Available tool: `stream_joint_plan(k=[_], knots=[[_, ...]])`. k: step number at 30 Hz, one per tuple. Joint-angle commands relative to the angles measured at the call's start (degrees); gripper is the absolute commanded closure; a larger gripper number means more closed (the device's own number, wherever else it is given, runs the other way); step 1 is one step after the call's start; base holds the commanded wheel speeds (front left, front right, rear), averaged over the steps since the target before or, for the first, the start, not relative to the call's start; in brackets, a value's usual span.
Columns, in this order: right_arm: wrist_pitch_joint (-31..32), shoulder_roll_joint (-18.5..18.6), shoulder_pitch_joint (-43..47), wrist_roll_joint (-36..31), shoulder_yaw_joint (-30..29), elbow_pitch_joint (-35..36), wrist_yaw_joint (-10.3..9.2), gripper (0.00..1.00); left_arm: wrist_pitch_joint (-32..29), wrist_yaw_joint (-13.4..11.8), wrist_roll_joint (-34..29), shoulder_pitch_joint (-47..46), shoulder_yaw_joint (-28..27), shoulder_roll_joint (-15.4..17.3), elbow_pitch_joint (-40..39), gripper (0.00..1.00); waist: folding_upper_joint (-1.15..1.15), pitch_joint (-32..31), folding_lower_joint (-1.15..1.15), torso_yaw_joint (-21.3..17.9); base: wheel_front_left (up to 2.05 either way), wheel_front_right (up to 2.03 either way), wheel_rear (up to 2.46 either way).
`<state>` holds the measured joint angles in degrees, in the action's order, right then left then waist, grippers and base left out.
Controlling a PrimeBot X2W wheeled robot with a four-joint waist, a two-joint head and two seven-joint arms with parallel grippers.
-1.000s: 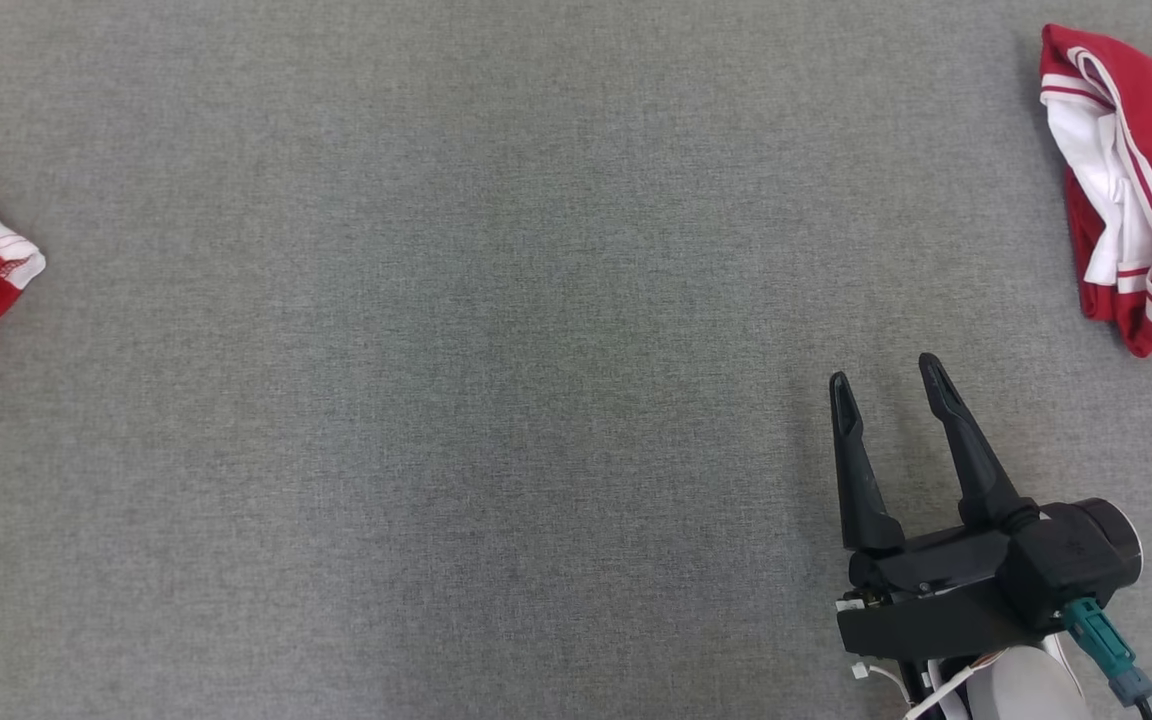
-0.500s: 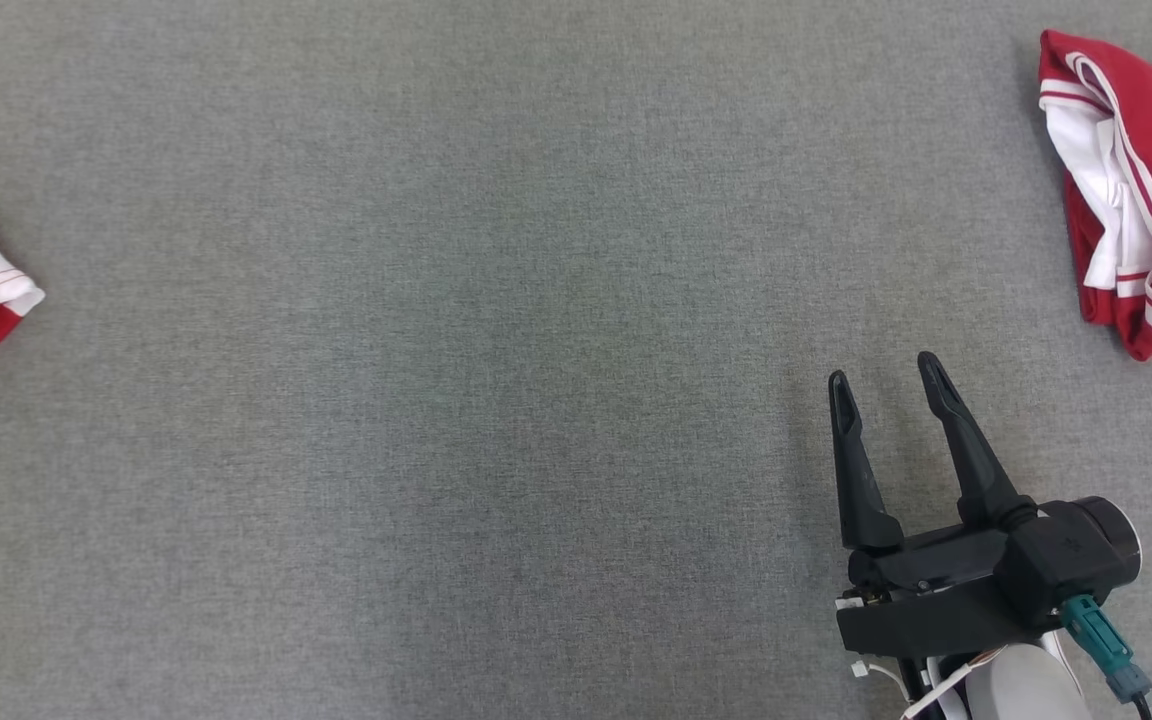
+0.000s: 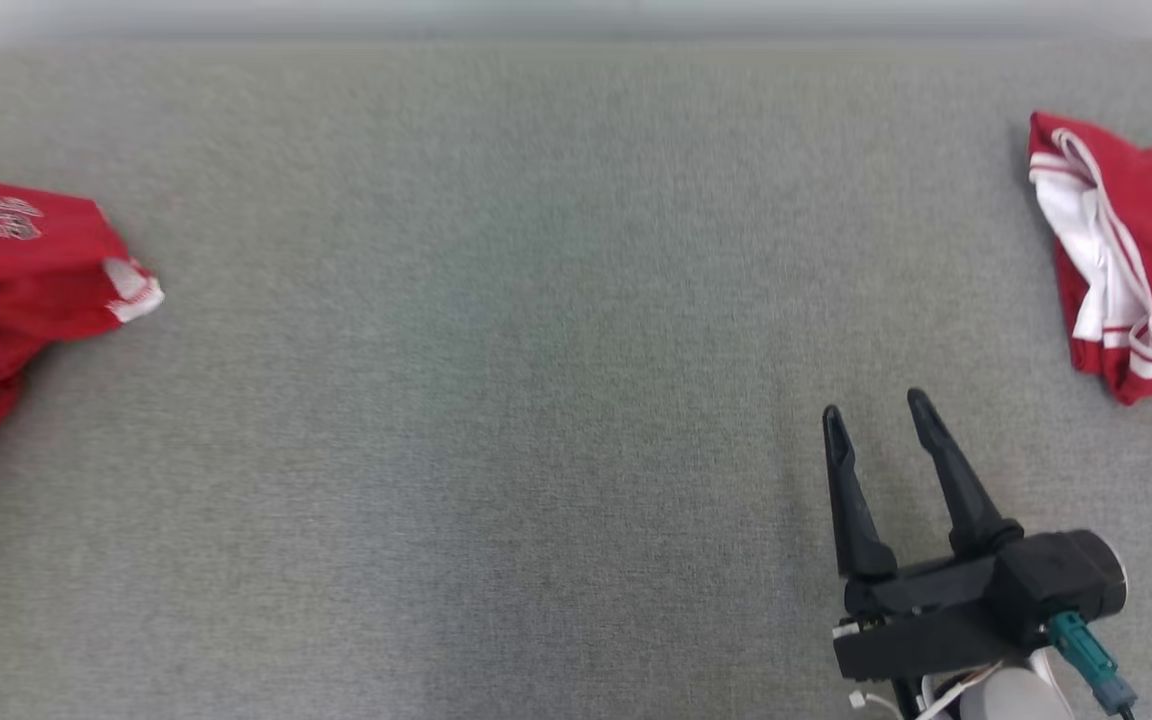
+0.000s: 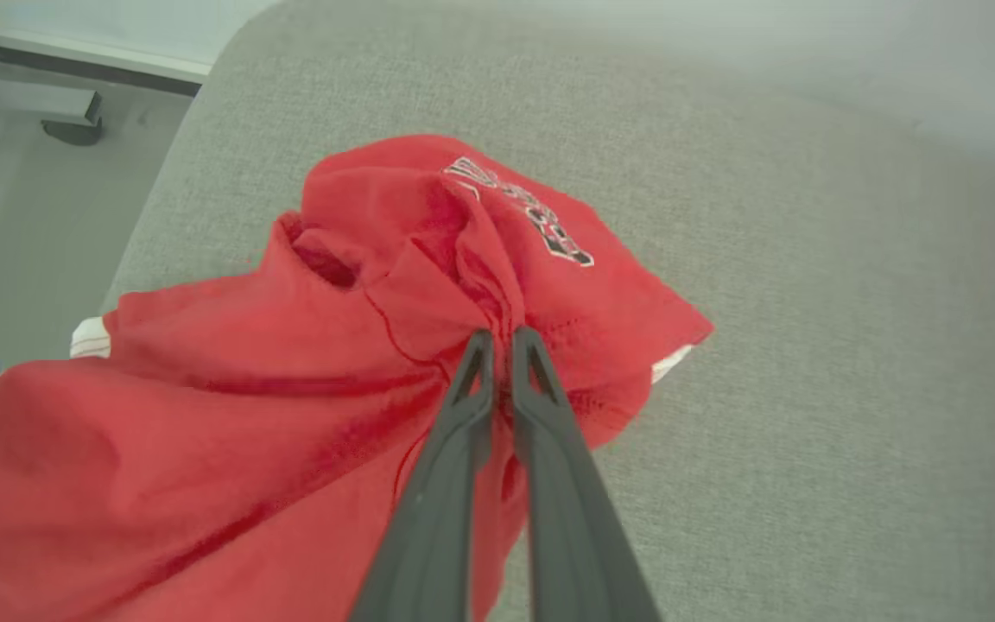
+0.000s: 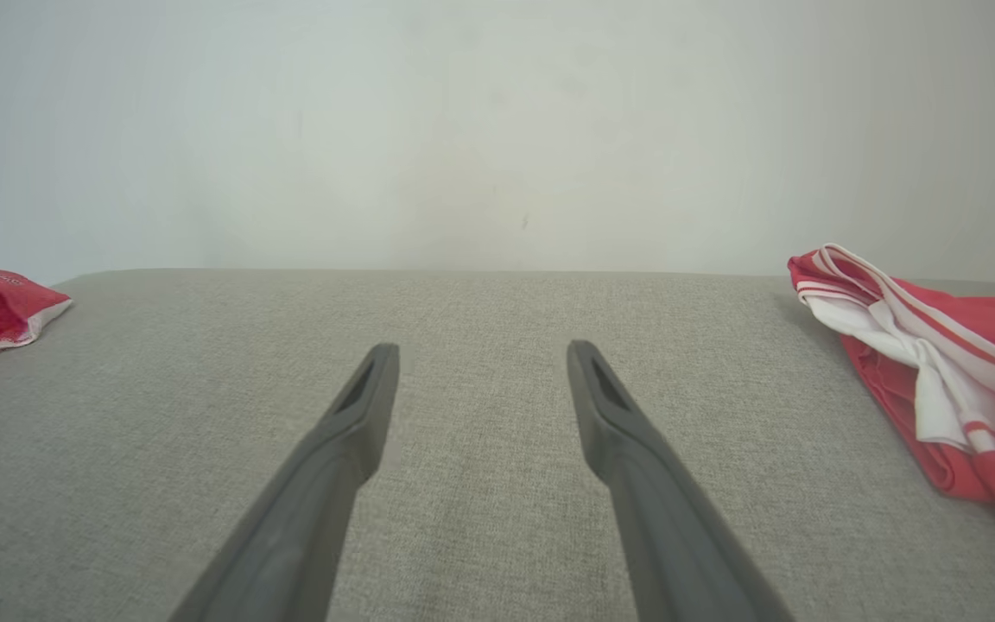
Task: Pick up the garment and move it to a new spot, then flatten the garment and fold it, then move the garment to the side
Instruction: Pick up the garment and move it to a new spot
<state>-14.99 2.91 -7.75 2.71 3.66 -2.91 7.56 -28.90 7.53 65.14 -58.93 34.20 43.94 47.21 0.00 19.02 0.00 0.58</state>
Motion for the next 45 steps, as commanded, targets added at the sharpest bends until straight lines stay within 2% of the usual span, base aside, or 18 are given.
stream_joint_plan(k=[1, 5, 11, 22, 29, 36, 45], knots=[[-0.2, -0.1, 1.1, 0.5, 0.1, -0.3, -0.17, 0.0, 0.6, -0.1, 0.8, -0.7, 0.4, 0.3, -1.2, 1.0, 0.0, -3.1, 0.0, 1.4, 0.0, 0.0, 0.0], [-0.2, -0.1, 2.0, 1.2, 0.3, -1.0, -0.17, 0.0, 2.1, -0.1, 0.8, -2.2, 2.5, 1.1, -6.5, 1.0, 0.0, -5.8, 0.0, 1.7, 0.0, 0.0, 0.0], [-0.2, -0.1, 3.4, 2.8, -0.1, -1.2, -0.17, 0.0, 7.6, -0.1, -0.4, -6.9, 5.4, 2.0, -16.8, 1.0, 0.0, -8.5, 0.0, 0.9, 0.0, 0.0, 0.0], [-0.2, -0.1, 4.2, 4.8, 0.3, -1.1, -0.17, 0.0, 15.3, -0.1, -3.0, -13.1, 9.2, -1.6, -27.2, 1.0, 0.0, -10.3, 0.0, -4.7, 0.0, 0.0, 0.0], [-0.2, -0.1, 4.4, 5.9, -0.1, -0.7, -0.17, 0.0, 17.4, -0.1, -4.4, -14.1, 11.2, -4.0, -31.3, 1.0, 0.0, -9.7, 0.0, -9.3, 0.0, 0.0, 0.0], [-0.2, -0.1, 5.2, 6.4, 0.0, -0.5, -0.17, 0.0, 18.3, -1.1, -6.7, -10.0, 14.4, -6.0, -36.3, 1.0, 0.0, -9.1, 0.0, -12.6, 0.0, 0.0, 0.0], [-0.2, -0.1, 5.0, 6.0, -0.2, -0.5, -0.17, 0.0, 20.9, -3.3, -4.6, 2.1, 18.1, -6.4, -37.8, 1.0, 0.0, -8.7, 0.0, -13.2, 0.0, 0.0, 0.0]])
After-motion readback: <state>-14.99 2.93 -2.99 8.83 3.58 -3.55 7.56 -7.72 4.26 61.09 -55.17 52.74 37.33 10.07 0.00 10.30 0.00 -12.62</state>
